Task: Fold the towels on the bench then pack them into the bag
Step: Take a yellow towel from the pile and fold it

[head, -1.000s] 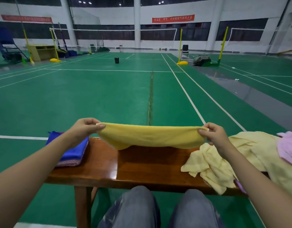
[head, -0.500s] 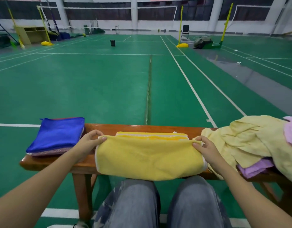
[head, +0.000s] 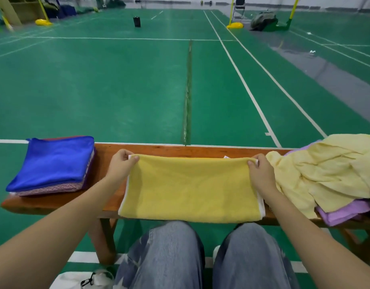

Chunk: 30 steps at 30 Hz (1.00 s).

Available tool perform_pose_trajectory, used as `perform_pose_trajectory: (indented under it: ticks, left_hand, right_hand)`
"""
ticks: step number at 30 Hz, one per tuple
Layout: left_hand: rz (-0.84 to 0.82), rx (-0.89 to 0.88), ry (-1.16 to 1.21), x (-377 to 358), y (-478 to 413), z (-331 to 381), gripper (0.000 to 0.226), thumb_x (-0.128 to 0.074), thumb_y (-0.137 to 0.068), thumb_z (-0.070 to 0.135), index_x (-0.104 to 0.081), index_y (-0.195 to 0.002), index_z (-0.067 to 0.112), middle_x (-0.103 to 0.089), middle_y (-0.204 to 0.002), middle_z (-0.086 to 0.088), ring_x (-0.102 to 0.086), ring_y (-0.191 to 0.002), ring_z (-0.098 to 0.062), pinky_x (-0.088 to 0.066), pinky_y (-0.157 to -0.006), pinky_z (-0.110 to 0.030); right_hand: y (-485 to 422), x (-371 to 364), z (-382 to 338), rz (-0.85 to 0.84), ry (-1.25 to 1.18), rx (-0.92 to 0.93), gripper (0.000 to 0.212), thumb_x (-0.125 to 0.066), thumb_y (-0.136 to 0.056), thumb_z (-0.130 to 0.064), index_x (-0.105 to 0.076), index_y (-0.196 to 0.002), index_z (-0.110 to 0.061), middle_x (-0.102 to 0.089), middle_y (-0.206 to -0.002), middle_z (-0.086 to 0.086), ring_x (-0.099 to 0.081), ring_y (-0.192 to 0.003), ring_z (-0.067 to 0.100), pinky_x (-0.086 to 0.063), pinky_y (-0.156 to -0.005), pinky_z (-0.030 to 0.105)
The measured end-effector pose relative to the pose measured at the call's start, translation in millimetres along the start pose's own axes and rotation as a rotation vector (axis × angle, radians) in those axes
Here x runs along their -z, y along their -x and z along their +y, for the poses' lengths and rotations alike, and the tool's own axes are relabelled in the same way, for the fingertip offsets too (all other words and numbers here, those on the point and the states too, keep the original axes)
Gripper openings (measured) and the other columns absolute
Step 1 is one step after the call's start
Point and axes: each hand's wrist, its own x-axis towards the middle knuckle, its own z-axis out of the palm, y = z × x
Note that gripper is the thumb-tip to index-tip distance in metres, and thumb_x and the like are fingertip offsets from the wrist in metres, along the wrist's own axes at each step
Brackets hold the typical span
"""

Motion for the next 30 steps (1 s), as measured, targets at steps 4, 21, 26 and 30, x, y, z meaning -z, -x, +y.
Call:
perform_pose_trajectory:
  ticks: [4, 21, 26, 30]
  left_hand:
    - [0.057, -0.127, -0.242, -19.4, -11.1, -9.4, 0.009, -0.047, -0.098, 0.022, -0.045, -0.098, 0.013, -0.051, -0.075, 0.001, -0.046, -0.067, -0.019, -0.036, -0.057, -0.032]
    - [0.205, -0.301, -0.826, -47.0, -36.3, -33.6, 0.018, -0.038, -0.100, 0.029, -0.044, -0.096, 0.013, -0.052, -0.084, 0.000, -0.047, -0.063, -0.018, -0.023, -0.046, -0.025]
    - [0.209, -0.131, -0.689, -38.5, -31.4, -35.8, 0.037, -0.044, -0.097, 0.038, -0.045, -0.118, 0.008, -0.053, -0.108, -0.008, -0.053, -0.085, -0.022, -0.044, -0.061, -0.032]
    - [0.121, -0.244, -0.695, -26.0, -16.2, -46.9, 0.045, -0.047, -0.095, 0.035, -0.043, -0.134, 0.011, -0.045, -0.132, -0.010, -0.045, -0.118, -0.025, -0.043, -0.095, -0.042]
  right_hand:
    - [-11.5, -21.0, 3.7, 0.057, 0.081, -0.002, 0.009, -0.040, -0.100, -0.017, -0.045, -0.097, -0.010, -0.049, -0.075, -0.002, -0.050, -0.072, 0.021, -0.038, -0.062, 0.032]
    - [-39.1, -56.3, 20.1, 0.058, 0.666, 0.081, 0.021, -0.036, -0.100, -0.027, -0.043, -0.112, -0.011, -0.054, -0.105, 0.008, -0.052, -0.079, 0.024, -0.034, -0.055, 0.030]
    - [-29.5, -46.8, 15.7, 0.059, 0.594, 0.015, 0.032, -0.043, -0.097, -0.032, -0.039, -0.119, -0.010, -0.052, -0.110, 0.015, -0.053, -0.091, 0.029, -0.043, -0.066, 0.035]
    - [-11.8, -30.4, 17.6, 0.013, 0.603, 0.016, 0.046, -0.046, -0.094, -0.042, -0.036, -0.127, -0.011, -0.051, -0.115, 0.018, -0.050, -0.100, 0.031, -0.042, -0.079, 0.038]
